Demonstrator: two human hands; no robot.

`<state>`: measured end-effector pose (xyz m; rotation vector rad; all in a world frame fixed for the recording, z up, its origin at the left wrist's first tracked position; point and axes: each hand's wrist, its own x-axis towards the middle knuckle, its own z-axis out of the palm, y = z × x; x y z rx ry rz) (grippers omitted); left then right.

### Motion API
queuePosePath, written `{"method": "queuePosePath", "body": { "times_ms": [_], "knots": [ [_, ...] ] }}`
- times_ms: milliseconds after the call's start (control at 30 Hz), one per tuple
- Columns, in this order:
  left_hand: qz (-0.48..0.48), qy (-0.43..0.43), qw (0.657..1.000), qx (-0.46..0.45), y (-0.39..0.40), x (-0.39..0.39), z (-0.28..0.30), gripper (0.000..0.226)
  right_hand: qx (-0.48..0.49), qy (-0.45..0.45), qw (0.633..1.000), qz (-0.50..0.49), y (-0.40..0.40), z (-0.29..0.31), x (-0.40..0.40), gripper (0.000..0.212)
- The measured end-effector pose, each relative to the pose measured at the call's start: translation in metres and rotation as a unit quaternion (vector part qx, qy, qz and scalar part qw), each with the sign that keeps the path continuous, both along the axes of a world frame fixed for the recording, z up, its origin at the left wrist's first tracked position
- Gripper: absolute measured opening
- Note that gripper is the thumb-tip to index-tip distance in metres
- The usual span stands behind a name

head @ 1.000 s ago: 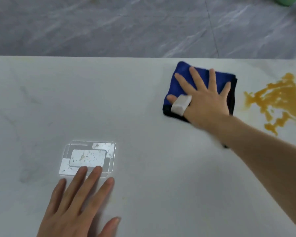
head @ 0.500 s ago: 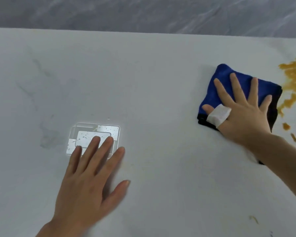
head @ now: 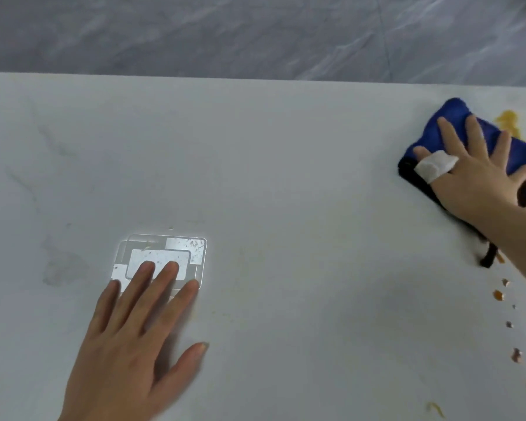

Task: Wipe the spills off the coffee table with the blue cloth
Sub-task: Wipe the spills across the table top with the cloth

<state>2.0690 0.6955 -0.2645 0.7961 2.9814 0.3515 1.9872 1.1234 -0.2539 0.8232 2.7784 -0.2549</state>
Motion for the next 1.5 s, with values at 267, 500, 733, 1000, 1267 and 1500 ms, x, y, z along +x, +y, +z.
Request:
{"method": "queuePosePath", "body": {
  "times_ms": [267,500,733,1000,1267,1500],
  "knots": [
    [0.002,-0.001,1.0,-0.002,0.002,-0.002,-0.001,0.061,0.027,-0.01,0.992,0.126,-0.043,-0.008,0.02,0.078],
    [0.0,-0.022,1.0,-0.007,0.002,-0.004,0.002,0.063,0.004,-0.001,0.999,0.054,0.013,-0.007,-0.048,0.076],
    [0.008,-0.024,1.0,-0.006,0.003,-0.002,0.001,0.064,-0.011,-0.01,1.0,0.002,0.004,0.005,0.038,0.085],
    [0.015,-0.04,0.999,-0.015,0.001,0.003,0.002,0.069,0.035,0.0,0.983,0.18,-0.084,-0.012,0.07,0.072],
    [0.02,-0.067,0.997,-0.035,-0.001,0.004,0.004,0.069,0.007,-0.018,0.996,0.086,-0.056,0.0,0.088,0.078],
    [0.022,-0.086,0.995,-0.042,0.002,0.002,0.005,0.072,0.004,-0.032,0.983,0.182,-0.118,0.003,0.152,0.077]
  ]
}}
